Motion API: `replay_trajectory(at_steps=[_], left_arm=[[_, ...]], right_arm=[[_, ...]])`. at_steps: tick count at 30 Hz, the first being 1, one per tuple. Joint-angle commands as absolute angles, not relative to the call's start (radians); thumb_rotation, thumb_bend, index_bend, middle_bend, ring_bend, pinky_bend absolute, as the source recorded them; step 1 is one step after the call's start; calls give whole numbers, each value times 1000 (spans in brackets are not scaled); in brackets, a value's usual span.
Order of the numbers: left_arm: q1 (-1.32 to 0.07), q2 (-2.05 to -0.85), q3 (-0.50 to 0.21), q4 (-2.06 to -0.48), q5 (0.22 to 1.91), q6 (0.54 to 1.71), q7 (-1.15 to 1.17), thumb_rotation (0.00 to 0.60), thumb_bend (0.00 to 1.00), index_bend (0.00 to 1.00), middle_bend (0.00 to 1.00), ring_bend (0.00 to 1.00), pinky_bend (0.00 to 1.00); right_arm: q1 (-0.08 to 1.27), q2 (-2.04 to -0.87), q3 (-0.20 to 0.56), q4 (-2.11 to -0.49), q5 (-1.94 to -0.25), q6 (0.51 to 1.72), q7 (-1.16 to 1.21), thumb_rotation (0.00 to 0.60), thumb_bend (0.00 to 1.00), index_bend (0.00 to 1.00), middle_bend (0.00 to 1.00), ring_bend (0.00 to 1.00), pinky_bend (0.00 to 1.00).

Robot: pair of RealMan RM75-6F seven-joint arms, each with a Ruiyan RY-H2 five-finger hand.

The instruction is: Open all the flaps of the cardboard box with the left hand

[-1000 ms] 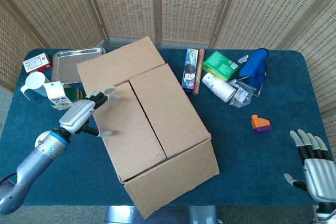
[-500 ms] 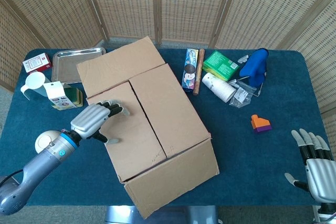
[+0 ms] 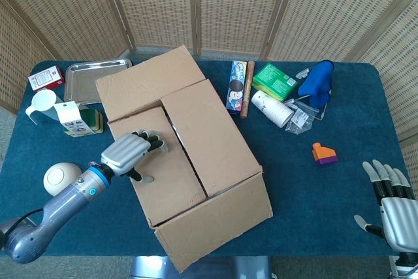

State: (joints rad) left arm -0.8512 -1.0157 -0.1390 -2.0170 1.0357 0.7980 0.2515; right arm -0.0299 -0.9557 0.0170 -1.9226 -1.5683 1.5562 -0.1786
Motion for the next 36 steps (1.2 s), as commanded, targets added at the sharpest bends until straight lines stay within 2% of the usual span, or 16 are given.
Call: replay_trajectory(at_steps=[1,9,20,23,28,36], left_arm=[[-873,-1041,-133,-2023,1001,811,292,600,36,299,281,195,219],[-905,-1076,-120,-2034,936,841,367,600,36,291,275,195,218],[-960,-1128,-129,-2014,852,865,422,600,36,277,202,141,203],[-970,-1146,-128,-2009,838,879,437,600,37,267,171,117,196],[-973,-1156,-133,-2016,834,904,440,600,36,233,64,63,180],[-959,-1130,-146,-2046,877,955,435,600,36,210,0,14,174]], right_arm=[[-30,-955,17,-1923,-1568,1557,-177,600,0,0,0,0,0],[-31,-951,18,-1924,-1570,1559,-169,600,0,0,0,0,0],[-31,-950,16,-1926,-1571,1557,-168,600,0,0,0,0,0],[-30,-948,18,-1925,-1569,1557,-162,600,0,0,0,0,0],[-30,-946,17,-1925,-1571,1557,-159,600,0,0,0,0,0],[-33,-946,14,-1928,-1579,1561,-164,600,0,0,0,0,0]])
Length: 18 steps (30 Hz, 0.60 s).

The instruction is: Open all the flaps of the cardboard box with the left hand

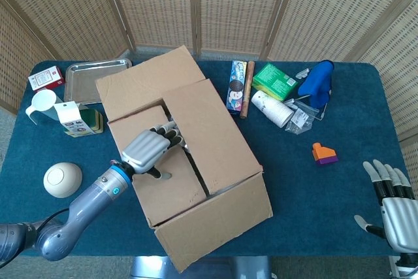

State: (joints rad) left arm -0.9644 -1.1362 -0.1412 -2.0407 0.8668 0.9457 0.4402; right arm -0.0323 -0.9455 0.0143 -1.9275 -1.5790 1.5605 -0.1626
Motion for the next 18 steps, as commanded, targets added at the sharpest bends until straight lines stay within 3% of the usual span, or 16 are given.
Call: replay_trajectory(at_steps=[1,18], left_arm=[[-958,-1129,-148,-2046,882,959,432,600,36,205,0,8,173],[-1037,-1201,-236,-1984,812,970,448,600,36,166,0,0,170]], right_arm=[[-33,-946,14,-1928,-1580,1560,-165,600,0,0,0,0,0],[-31,-946,16,-1930,-1573,1556,-164,600,0,0,0,0,0]])
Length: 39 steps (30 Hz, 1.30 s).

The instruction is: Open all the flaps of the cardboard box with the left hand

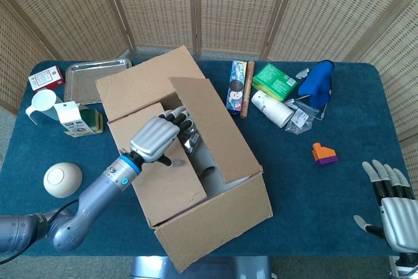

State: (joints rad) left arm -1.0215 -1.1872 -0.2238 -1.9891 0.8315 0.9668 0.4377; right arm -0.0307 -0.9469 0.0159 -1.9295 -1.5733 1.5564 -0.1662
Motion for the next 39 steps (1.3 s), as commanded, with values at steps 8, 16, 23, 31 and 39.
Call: replay_trajectory(at_steps=[8,16,23,31,39], left_arm=[[-1128,-1285,-272,-1948,721,997,535,600,36,160,0,0,169],[-1223,-1356,-305,-1869,587,975,592,600,36,149,0,0,168],[-1279,-1398,-313,-1808,536,1008,637,600,36,139,0,0,161],[-1336,-1466,-331,-1694,479,982,645,600,36,134,0,0,159],[-1371,-1511,-319,-1633,420,965,667,600,37,133,0,0,158]], right_arm=[[-27,-941,18,-1928,-1565,1549,-152,600,0,0,0,0,0],[-29,-937,19,-1928,-1564,1552,-143,600,0,0,0,0,0],[-27,-933,21,-1925,-1556,1549,-132,600,0,0,0,0,0],[-23,-931,26,-1923,-1541,1540,-125,600,0,0,0,0,0],[-24,-922,28,-1919,-1537,1543,-100,600,0,0,0,0,0]])
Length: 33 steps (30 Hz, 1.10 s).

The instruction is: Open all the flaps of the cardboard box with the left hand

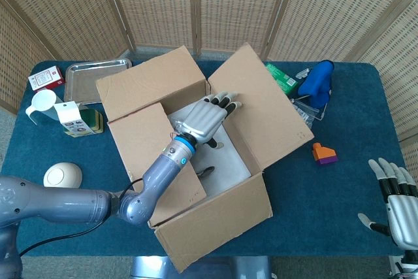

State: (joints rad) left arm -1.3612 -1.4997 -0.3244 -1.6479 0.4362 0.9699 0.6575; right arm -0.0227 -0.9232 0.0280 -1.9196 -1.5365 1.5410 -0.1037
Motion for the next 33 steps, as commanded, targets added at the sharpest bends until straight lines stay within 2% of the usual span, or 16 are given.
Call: replay_trajectory(at_steps=[1,11,20,24,30,33], left_arm=[[-1374,-1515,-319,-1629,413,964,669,600,37,132,0,0,159],[-1367,-1484,-327,-1675,429,991,660,600,37,131,0,0,155],[-1286,-1327,-289,-1834,505,994,628,600,36,132,0,0,148],[-1270,-1251,-273,-1893,469,956,623,600,34,179,1,0,141],[-1287,-1140,-245,-1963,375,883,645,600,35,208,112,34,172],[-1289,-1112,-234,-1980,368,864,640,600,36,224,127,65,208]], right_arm=[[-24,-921,28,-1919,-1538,1544,-98,600,0,0,0,0,0],[-25,-917,27,-1916,-1544,1547,-89,600,0,0,0,0,0],[-28,-921,20,-1918,-1564,1554,-103,600,0,0,0,0,0],[-30,-925,18,-1921,-1568,1556,-116,600,0,0,0,0,0],[-31,-929,18,-1923,-1569,1559,-124,600,0,0,0,0,0],[-31,-930,17,-1925,-1570,1559,-127,600,0,0,0,0,0]])
